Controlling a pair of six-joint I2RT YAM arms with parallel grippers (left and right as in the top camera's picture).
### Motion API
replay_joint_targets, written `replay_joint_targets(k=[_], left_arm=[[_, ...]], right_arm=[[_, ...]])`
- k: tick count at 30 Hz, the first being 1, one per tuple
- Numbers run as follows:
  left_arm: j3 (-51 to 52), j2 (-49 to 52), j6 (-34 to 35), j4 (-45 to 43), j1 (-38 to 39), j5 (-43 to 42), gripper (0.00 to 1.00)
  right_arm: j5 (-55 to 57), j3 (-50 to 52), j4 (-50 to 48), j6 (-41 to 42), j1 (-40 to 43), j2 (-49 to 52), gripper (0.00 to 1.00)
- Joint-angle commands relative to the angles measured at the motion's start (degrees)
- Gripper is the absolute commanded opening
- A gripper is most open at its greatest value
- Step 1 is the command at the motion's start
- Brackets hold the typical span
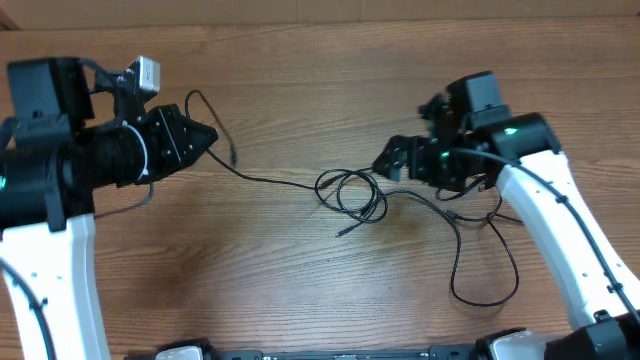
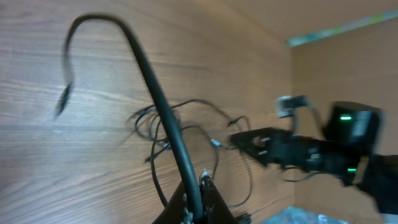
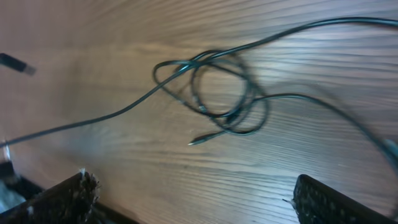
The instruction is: Untangle cables
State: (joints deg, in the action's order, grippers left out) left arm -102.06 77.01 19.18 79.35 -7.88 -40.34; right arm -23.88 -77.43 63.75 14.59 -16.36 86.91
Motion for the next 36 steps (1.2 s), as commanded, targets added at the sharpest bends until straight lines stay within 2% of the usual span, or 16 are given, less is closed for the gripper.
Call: replay_joint_targets(k=[1, 4, 10, 12, 18, 21, 25, 29, 34, 36], left_arm=[[-1.73, -3.19, 8.09, -1.49, -0.07, -1.03, 0.04], [-1.73, -4.11, 13.46, -1.95, -0.07, -1.05, 0.04], [-1.73, -4.17, 17.09, 0.48, -0.07, -1.09, 0.04], [-1.73, -4.17, 21.59, 2.08, -0.07, -1.07, 0.04], [-1.73, -4.17, 25.83, 3.06, -0.07, -1.27, 0.04], [-1.73, -4.17, 30.71, 3.76, -0.07, -3.23, 0.04], [-1.73, -4.17, 32.72, 3.78, -0.07, -4.68, 0.04], [-1.73, -4.15, 32.74, 3.76, -0.07, -4.07, 0.04], [-1.73, -4.15, 32.7, 3.82, -0.07, -4.09, 0.04], [-1.73, -4.15, 32.65, 4.04, -0.07, -3.98, 0.04]], right_arm=[[-4.68, 0.24, -1.99, -7.5, -5.92, 0.24, 1.0], [-6.14, 0.24, -5.16, -9.33, -12.02, 0.24, 1.0], [-1.55, 0.24, -12.09, -9.29, -20.09, 0.24, 1.0], [-1.03, 0.24, -14.86, -9.16, -21.86, 0.24, 1.0], [-4.5, 0.24, -18.8, -8.7, -22.21, 0.24, 1.0], [-4.7, 0.24, -20.59, -8.72, -22.23, 0.42, 1.0], [-4.74, 0.24, -22.27, -8.81, -22.47, 1.64, 1.0], [-4.68, 0.24, -22.45, -11.98, -23.63, 3.67, 1.0], [-2.51, 0.24, -24.68, -12.09, -24.13, 5.6, 1.0], [-2.54, 0.24, -25.81, -12.07, -24.13, 6.01, 0.96]])
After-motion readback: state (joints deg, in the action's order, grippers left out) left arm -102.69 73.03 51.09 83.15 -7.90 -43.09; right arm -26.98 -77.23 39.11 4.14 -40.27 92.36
